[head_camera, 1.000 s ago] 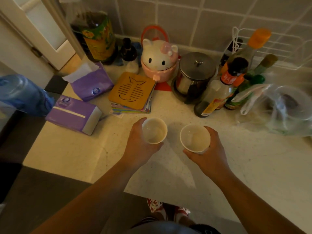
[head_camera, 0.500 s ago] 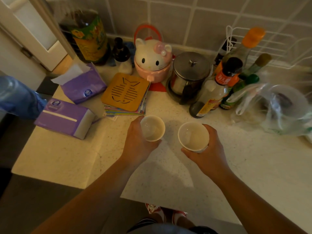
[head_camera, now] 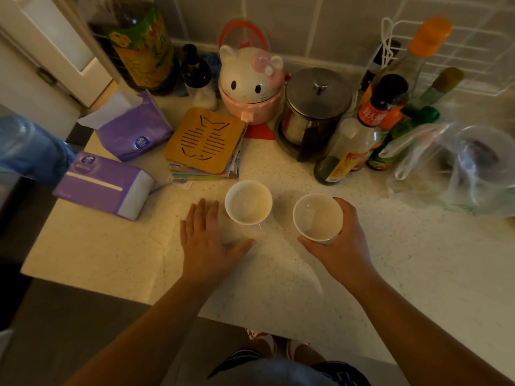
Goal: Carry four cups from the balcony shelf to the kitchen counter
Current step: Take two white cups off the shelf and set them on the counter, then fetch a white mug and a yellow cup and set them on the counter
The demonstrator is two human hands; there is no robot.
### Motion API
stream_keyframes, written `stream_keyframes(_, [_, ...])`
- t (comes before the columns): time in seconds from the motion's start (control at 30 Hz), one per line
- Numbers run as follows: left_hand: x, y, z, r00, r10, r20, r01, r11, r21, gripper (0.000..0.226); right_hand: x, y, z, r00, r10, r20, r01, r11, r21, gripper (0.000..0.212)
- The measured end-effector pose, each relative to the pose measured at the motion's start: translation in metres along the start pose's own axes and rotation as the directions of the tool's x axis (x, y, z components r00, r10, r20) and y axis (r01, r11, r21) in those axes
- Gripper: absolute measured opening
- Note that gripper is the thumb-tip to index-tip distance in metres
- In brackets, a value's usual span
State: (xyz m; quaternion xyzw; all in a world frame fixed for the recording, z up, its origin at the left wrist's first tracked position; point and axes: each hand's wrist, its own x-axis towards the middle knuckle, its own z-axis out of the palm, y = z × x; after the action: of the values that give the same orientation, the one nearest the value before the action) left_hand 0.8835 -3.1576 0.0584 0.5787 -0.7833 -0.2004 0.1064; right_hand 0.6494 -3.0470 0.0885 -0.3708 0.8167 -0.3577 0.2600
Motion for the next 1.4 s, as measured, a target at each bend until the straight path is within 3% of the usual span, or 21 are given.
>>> stream_keyframes(0.17, [-0.013, -0.019, 0.005, 0.996, 0.05, 0.076, -0.061, 0.987, 0.146, 0.104, 0.005, 0.004, 0.003, 1.0, 0.002, 0.003, -0.002, 1.0, 0.024, 0.097])
stream_keyframes(0.67, [-0.012, -0.018, 0.007, 0.997, 0.047, 0.068, -0.059, 0.981, 0.185, 0.102, 0.002, -0.004, -0.005, 0.995, 0.07, 0.069, -0.071, 0.997, 0.01, 0.092])
stream_keyframes(0.83, [-0.012, -0.019, 0.006, 0.996, 0.05, 0.069, -0.061, 0.983, 0.175, 0.1, -0.001, 0.003, -0.005, 0.992, 0.086, 0.091, -0.084, 0.996, -0.02, 0.109])
stream_keyframes(0.93, [-0.017, -0.016, 0.002, 0.996, 0.068, 0.059, -0.075, 0.991, 0.111, 0.083, -0.019, 0.007, -0.012, 0.989, 0.137, 0.061, -0.132, 0.988, -0.074, 0.104])
stream_keyframes(1.0, [-0.029, -0.01, -0.003, 0.992, 0.117, 0.037, -0.117, 0.993, 0.006, 0.06, -0.041, 0.011, -0.02, 0.984, 0.176, -0.01, -0.176, 0.977, -0.122, 0.091])
stream_keyframes(1.07, [-0.047, 0.001, -0.009, 0.972, 0.205, 0.112, -0.189, 0.972, -0.143, 0.04, -0.07, 0.016, -0.03, 0.975, 0.211, -0.069, -0.219, 0.966, -0.136, 0.073])
stream_keyframes(1.13, [-0.067, 0.016, -0.015, 0.898, 0.328, 0.293, -0.256, 0.932, -0.256, 0.029, -0.103, 0.023, -0.039, 0.964, 0.252, -0.082, -0.26, 0.96, -0.106, 0.054])
stream_keyframes(1.23, [-0.095, 0.041, -0.01, 0.725, 0.455, 0.518, -0.314, 0.887, -0.339, 0.016, -0.157, 0.035, -0.048, 0.942, 0.334, -0.042, -0.335, 0.942, -0.029, 0.032])
stream_keyframes(1.3, [-0.112, 0.058, 0.0, 0.606, 0.508, 0.613, -0.348, 0.861, -0.37, 0.014, -0.193, 0.044, -0.05, 0.917, 0.398, -0.033, -0.398, 0.917, -0.015, 0.027])
stream_keyframes(1.4, [-0.138, 0.081, 0.022, 0.369, 0.517, 0.772, -0.409, 0.836, -0.365, 0.023, -0.248, 0.062, -0.051, 0.869, 0.494, -0.03, -0.494, 0.869, 0.014, 0.027])
